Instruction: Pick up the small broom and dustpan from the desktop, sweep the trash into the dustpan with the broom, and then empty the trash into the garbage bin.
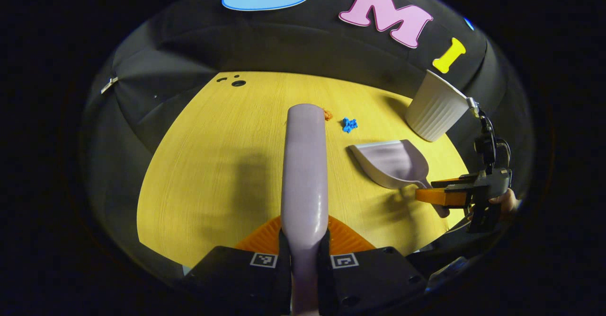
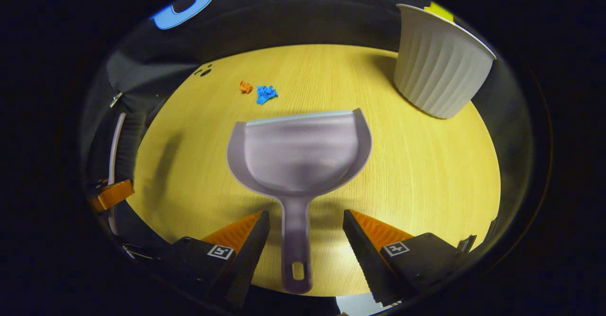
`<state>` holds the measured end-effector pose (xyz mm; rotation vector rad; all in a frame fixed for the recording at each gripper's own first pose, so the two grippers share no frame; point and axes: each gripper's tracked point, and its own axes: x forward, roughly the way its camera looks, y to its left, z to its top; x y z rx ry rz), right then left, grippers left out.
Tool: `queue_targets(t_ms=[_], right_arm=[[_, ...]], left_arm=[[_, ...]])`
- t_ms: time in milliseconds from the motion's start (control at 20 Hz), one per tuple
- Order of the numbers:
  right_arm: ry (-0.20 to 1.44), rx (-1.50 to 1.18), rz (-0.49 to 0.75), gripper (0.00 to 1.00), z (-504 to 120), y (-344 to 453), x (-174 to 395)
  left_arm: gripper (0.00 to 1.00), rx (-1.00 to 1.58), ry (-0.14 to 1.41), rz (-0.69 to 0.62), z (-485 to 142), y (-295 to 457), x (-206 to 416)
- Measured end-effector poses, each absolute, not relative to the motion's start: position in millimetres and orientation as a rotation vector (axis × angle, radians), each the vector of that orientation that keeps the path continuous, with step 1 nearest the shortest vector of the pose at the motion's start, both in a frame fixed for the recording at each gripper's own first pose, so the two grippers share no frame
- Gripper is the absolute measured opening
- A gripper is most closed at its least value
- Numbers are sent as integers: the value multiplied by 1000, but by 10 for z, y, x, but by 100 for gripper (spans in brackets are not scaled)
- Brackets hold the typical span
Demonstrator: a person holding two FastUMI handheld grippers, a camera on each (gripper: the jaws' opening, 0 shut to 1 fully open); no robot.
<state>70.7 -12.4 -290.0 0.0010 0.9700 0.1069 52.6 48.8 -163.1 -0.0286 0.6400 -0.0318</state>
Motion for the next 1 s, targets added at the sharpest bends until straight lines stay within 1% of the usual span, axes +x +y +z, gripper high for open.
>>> queue_targets(t_ms=[100, 150, 200, 250, 300, 350, 450, 500, 550, 600, 700, 850, 900, 1000], right_arm=[[1001, -5, 97, 97, -3030, -145, 757], [1008, -12, 89, 95, -3070, -177, 791], [1014, -13, 84, 93, -3103, -175, 827], [1020, -10, 83, 86, -3129, -174, 853], [1030, -4, 86, 83, -3146, -145, 866], [1035, -11, 82, 84, -3164, -150, 882], [1021, -28, 104, 63, -3145, -116, 952], [1016, -48, 109, 60, -3160, -131, 960], [1008, -59, 115, 46, -3137, -131, 979], [1011, -54, 121, 40, -3156, -122, 959], [1009, -24, 139, 39, -3149, -114, 964], [1054, -59, 200, 35, -3155, -148, 926], [1056, -63, 216, 30, -3142, -167, 913], [1063, -76, 233, 37, -3129, -231, 905]], left_arm=[[26, -48, 656, -19, -1693, 489, 489], [27, -55, 665, -5, -1742, 508, 475], [26, -64, 673, 7, -1764, 525, 474], [26, -78, 681, 16, -1793, 525, 473], [26, -92, 686, 25, -1802, 519, 479], [26, -103, 692, 32, -1826, 519, 493], [26, -108, 700, 43, -1826, 514, 517], [26, -104, 702, 46, -1817, 504, 533], [26, -98, 703, 49, -1816, 493, 567], [26, -93, 704, 50, -1809, 473, 603], [26, -88, 707, 52, -1817, 413, 697], [26, -75, 727, 55, -1844, 385, 879], [26, -65, 734, 57, -1855, 382, 962], [27, -38, 745, 63, -1829, 423, 1190]])
